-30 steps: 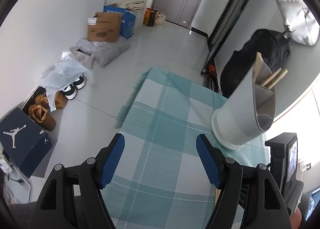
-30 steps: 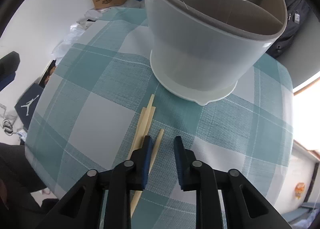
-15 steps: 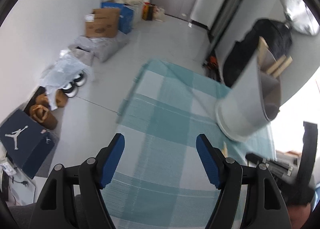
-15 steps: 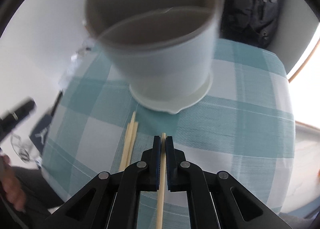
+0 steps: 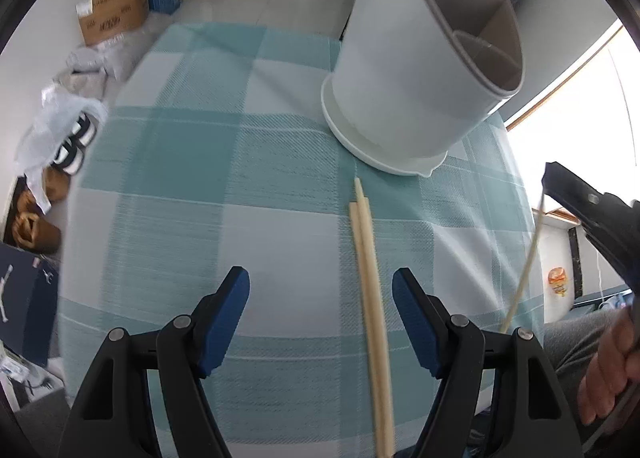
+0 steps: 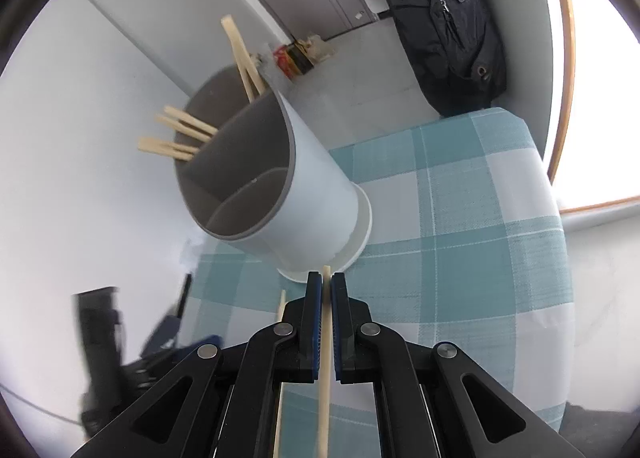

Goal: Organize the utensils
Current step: 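Close the right gripper on one chopstick from the bundle, then close the left gripper on another chopstick while the right gripper holds its chopstick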

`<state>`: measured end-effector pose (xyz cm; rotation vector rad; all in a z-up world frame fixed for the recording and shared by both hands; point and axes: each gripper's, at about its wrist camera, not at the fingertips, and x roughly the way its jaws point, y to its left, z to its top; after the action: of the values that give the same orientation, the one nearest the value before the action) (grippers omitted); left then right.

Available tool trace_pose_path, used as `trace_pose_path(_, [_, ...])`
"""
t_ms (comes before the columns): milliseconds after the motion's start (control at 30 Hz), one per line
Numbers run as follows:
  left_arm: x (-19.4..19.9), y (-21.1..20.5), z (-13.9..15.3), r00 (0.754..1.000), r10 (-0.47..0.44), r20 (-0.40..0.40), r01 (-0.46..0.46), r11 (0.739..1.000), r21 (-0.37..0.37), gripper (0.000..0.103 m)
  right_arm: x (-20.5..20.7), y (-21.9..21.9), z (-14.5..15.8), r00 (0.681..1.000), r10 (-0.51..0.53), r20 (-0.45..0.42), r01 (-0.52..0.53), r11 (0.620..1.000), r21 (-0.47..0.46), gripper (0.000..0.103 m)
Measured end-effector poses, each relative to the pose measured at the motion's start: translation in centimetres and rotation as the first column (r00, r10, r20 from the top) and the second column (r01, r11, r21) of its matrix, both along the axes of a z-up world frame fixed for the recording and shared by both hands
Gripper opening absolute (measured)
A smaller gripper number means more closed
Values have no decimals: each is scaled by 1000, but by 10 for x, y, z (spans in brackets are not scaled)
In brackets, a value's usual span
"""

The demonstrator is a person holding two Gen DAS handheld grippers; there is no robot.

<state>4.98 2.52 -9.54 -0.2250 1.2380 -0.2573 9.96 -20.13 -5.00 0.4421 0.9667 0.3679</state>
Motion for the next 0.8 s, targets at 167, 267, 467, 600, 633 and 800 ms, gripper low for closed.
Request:
trace_pose_path(167, [4, -5, -2, 1000, 1, -3, -1, 1000, 30, 68, -3, -11, 5, 999, -13, 30, 12, 999, 47, 4])
trace_pose_path(267, [3, -9, 0, 1000, -26, 2, 26, 999, 30, 46, -5, -21, 7, 999, -29, 35, 26, 997, 73, 4])
trace_pose_path(467, [0, -14, 0, 1000, -29, 0, 29, 998, 64, 15, -4, -34, 5, 999, -45, 29, 42, 994, 97, 4])
trace_pose_path(600, [-4, -10, 0, 1000, -9, -7, 10, 998, 55, 8, -5, -39, 8, 998, -45, 33, 41, 994, 99, 4])
trace_pose_path(633, [-4, -7, 0, 1000, -5, -11, 6, 999, 46, 7, -6, -39, 9, 998, -46, 36, 42, 994, 97, 4])
trace_pose_path(800, [4, -4, -2, 1000, 4, 14, -5, 995, 99, 5, -8, -39, 10, 998, -45, 36, 41, 994, 105, 4])
